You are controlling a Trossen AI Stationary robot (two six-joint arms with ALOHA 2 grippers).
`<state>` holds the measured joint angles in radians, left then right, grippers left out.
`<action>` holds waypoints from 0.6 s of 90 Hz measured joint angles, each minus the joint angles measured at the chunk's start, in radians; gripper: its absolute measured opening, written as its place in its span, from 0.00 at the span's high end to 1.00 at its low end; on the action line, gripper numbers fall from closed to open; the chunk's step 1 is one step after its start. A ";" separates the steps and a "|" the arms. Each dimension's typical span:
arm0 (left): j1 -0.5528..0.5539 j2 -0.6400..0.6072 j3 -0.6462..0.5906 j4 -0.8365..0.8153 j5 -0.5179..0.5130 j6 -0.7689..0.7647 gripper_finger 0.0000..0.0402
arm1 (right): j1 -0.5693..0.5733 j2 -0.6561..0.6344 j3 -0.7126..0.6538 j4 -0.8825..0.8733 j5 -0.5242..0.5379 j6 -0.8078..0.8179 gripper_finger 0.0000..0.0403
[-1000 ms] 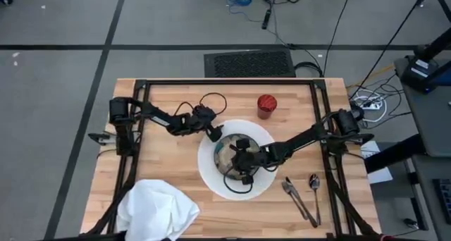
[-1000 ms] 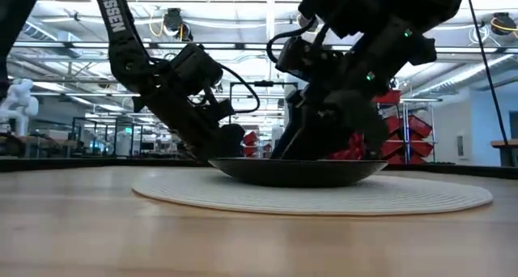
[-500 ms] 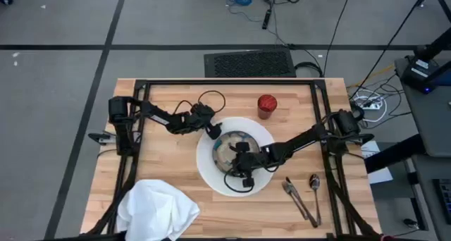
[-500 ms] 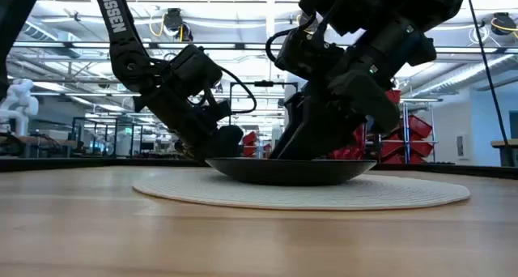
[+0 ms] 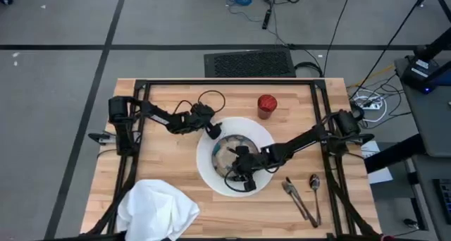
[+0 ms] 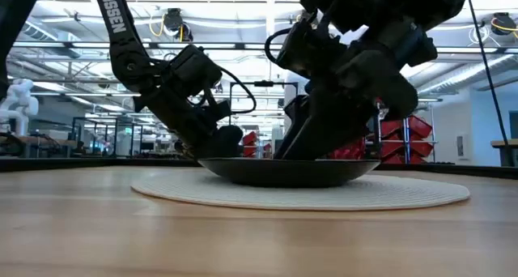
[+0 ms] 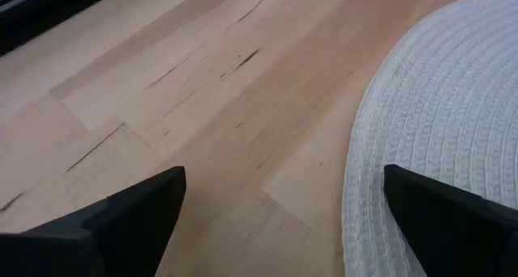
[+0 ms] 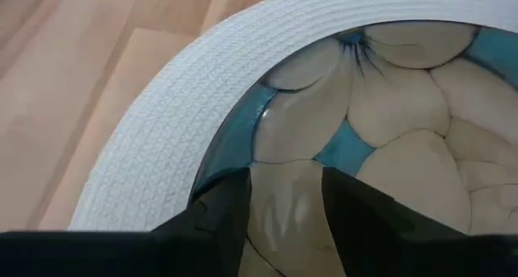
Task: Set table place
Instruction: Put the decorated ceramic plate on the placemat
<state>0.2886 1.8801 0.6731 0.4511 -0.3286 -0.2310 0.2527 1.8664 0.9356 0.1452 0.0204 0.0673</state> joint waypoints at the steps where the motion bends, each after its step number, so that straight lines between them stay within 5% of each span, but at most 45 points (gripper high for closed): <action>1: 0.000 0.000 0.000 0.000 0.000 0.000 0.00 | 0.000 0.000 0.000 0.001 0.000 0.000 0.64; 23: 0.000 -0.024 -0.002 0.000 0.000 0.005 0.00 | -0.003 -0.043 0.072 -0.148 0.082 -0.043 0.64; 54: -0.074 -0.237 -0.005 -0.107 -0.025 0.057 0.00 | -0.004 -0.250 0.167 -0.814 0.162 0.187 0.64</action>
<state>0.2146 1.6432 0.6678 0.3440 -0.3536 -0.1736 0.2489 1.6164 1.1023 -0.6685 0.1824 0.2540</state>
